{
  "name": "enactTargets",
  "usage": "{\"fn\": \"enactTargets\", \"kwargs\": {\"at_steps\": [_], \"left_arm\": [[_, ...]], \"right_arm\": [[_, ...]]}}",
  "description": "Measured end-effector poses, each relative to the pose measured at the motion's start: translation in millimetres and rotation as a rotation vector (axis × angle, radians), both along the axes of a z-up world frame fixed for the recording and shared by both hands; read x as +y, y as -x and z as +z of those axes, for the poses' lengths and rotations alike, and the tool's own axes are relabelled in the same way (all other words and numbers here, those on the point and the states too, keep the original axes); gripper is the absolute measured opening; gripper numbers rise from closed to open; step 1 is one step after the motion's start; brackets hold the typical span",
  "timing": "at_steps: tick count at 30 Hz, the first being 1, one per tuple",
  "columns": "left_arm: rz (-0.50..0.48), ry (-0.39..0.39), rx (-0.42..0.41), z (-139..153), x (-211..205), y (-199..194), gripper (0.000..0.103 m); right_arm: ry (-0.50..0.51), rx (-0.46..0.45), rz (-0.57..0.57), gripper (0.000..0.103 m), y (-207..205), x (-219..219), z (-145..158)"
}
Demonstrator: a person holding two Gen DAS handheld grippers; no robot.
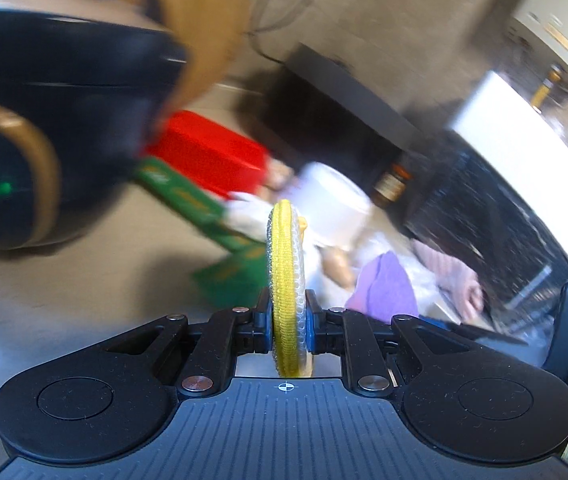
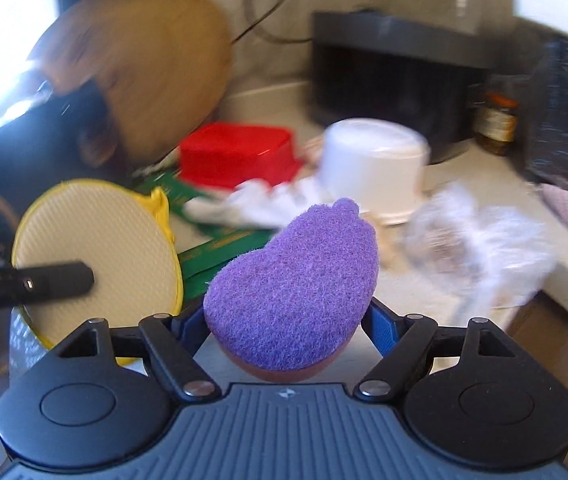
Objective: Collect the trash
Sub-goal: 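Carry sponge and scrubber down into the green bin and open both grippers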
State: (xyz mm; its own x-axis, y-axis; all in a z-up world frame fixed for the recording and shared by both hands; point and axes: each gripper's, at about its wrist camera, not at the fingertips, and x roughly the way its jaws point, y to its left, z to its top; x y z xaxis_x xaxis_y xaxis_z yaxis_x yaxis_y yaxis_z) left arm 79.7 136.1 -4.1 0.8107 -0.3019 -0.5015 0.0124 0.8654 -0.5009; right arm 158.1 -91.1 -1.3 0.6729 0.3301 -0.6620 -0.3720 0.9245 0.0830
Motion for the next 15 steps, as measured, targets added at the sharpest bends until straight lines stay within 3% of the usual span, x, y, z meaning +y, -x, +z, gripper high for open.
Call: {"fn": "enactTargets", "kwargs": {"at_steps": [8,15], "left_arm": [[-0.283,-0.012,-0.002,4,-74,-35,0.018],[-0.535,-0.055,0.107,-18,-166,-64,0.018]], "right_arm": [[-0.057,0.055,-0.203,0.08,-1,-110,9],[-0.064,0.158,-0.362,0.08,2,-192,-29]]}}
